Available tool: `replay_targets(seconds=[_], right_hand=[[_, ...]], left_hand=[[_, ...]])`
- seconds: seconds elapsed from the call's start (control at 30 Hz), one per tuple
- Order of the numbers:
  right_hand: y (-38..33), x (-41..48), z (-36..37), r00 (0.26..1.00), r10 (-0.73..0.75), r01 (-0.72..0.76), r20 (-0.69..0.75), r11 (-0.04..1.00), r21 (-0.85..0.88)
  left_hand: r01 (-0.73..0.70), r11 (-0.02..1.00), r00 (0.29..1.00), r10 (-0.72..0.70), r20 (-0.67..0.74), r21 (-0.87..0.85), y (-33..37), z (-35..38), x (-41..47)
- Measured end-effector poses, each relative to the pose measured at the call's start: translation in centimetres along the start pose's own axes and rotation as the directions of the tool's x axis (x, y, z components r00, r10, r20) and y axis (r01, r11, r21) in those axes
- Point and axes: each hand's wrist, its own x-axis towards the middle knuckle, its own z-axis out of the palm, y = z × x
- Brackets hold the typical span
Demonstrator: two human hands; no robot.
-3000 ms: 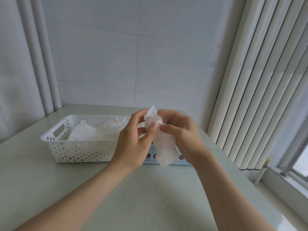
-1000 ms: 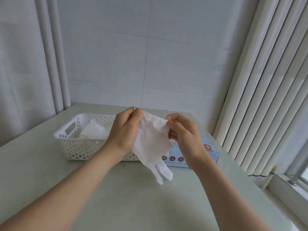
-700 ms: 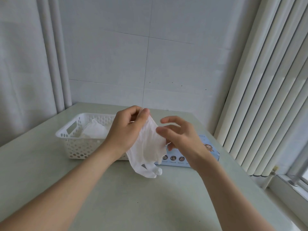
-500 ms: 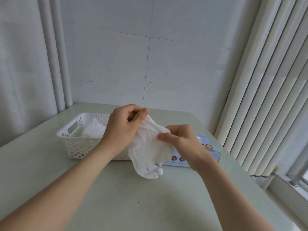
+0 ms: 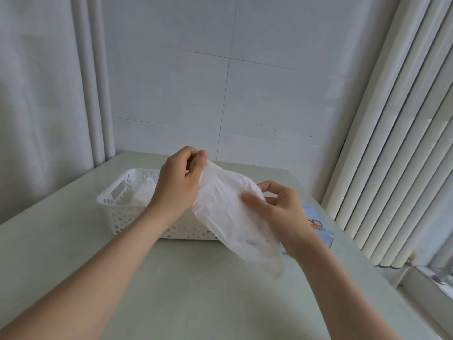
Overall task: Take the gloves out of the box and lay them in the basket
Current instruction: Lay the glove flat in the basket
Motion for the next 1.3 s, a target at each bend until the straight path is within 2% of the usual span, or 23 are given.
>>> replay_targets(seconds=[0.1,0.2,0.4,0.53,0.6,0.67,0.73,0.8,0.87,0.93,1.0,1.03,1.1,1.17,1.23,1.3], right_hand=[[0.0,0.9,0.8,0.996,0.036,-0.036,-0.08,0.999,0.006],[-0.7,2.3,1.6,0.988,0.004,-0.008,-0.154,1.0,-0.024],[-3.8,6.4,4.3,0.991,-0.018,0.0,-0.13,0.991,-0.137],[-4.5,8.8,6.8,0.998,0.026,-0.038,-0.06,0.977,-0.209],[-4.3,10.0,8.0,0.999,0.034,-0.044,-0.04,0.958,-0.283],[-3.7,11.1,9.0,0.999,0.053,-0.05,-0.004,0.929,-0.367],[-2.9,12.0,9.8,0.999,0.035,-0.013,0.031,0.842,-0.539],[-2.4,12.4,10.4,0.997,-0.023,0.075,0.08,0.664,-0.744],[-2.5,12.2,10.7,0.987,-0.083,0.158,0.135,0.457,-0.875],[-3.1,11.9,10.8,0.963,-0.121,0.266,0.241,0.288,-0.92],[-4.2,11.3,10.6,0.92,-0.095,0.392,0.381,0.239,-0.888],[-4.8,10.8,10.5,0.9,-0.046,0.43,0.433,0.248,-0.868],[-6.2,10.0,10.5,0.875,0.106,0.429,0.472,0.284,-0.858],[-7.2,9.6,10.3,0.855,0.276,0.368,0.439,0.272,-0.889],[-7.4,9.4,9.8,0.83,0.394,0.349,0.396,0.187,-0.918],[-6.4,9.5,9.6,0.815,0.455,0.327,0.359,0.15,-0.933]], left_hand=[[0.046,0.999,0.999,-0.045,-0.014,0.029,-0.8,-0.9,0.9],[0.101,0.99,0.994,-0.097,-0.039,0.096,-1.5,-1.5,1.6],[0.228,0.96,0.971,-0.21,-0.118,0.165,-3.3,-3.7,3.0],[0.393,0.919,0.912,-0.39,-0.129,0.0,-5.3,-6.0,4.3],[0.496,0.863,0.86,-0.504,-0.078,-0.1,-5.5,-7.0,4.7],[0.564,0.819,0.823,-0.568,-0.013,-0.101,-5.3,-7.5,4.5],[0.526,0.85,0.85,-0.526,-0.027,0.013,-5.7,-7.7,4.0],[0.44,0.866,0.896,-0.442,-0.051,0.235,-6.0,-7.6,3.5],[0.339,0.808,0.928,-0.371,-0.029,0.482,-6.2,-7.6,3.1],[0.239,0.703,0.945,-0.326,0.005,0.67,-5.8,-7.3,2.8],[0.124,0.622,0.965,-0.258,0.053,0.773,-5.4,-7.1,2.7],[0.073,0.623,0.97,-0.227,0.091,0.779,-5.2,-6.9,2.6],[0.042,0.699,0.954,-0.241,0.18,0.714,-4.6,-6.8,2.5],[0.093,0.754,0.904,-0.338,0.263,0.65,-4.0,-6.6,2.3],[0.165,0.741,0.825,-0.465,0.32,0.651,-3.6,-6.3,1.9],[0.201,0.702,0.773,-0.542,0.33,0.683,-3.8,-6.2,1.9]])
